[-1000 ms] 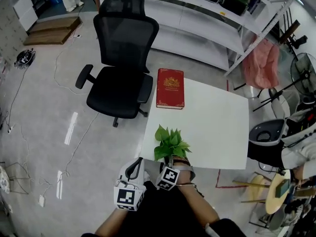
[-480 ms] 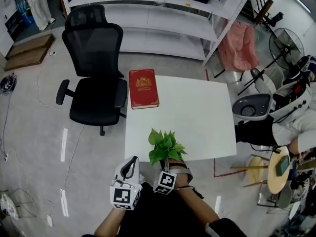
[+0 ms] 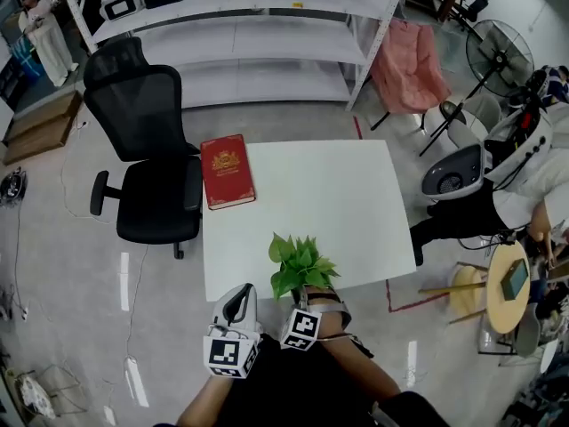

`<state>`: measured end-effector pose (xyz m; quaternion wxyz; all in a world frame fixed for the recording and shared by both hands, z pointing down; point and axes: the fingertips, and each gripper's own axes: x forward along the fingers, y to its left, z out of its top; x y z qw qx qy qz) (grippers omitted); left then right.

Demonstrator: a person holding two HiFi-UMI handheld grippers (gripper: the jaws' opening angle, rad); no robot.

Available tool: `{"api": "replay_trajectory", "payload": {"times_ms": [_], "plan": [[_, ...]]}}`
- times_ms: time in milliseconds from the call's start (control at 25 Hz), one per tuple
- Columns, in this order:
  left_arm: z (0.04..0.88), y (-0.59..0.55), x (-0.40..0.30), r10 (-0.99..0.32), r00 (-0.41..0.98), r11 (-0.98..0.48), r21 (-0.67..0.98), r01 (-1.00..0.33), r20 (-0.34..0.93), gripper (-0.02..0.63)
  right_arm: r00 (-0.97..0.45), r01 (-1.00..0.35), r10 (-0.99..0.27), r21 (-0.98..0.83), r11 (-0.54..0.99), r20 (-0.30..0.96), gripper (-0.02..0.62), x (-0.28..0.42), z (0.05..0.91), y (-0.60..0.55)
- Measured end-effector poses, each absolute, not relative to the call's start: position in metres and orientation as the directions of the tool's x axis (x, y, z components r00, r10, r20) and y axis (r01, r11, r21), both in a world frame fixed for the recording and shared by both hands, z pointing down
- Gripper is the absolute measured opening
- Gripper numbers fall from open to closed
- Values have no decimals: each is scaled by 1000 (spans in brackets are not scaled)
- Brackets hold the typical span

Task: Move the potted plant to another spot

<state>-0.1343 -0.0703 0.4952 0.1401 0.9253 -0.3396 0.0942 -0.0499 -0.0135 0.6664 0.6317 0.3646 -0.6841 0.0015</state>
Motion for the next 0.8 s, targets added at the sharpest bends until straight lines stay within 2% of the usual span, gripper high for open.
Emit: {"api": "replay_trajectory", "payload": {"times_ms": [800], "plan": [[500,-42,51,-494,826,-818,177,-547,272,18,133,-625,-494,459,631,859,21,131,679,32]]}}
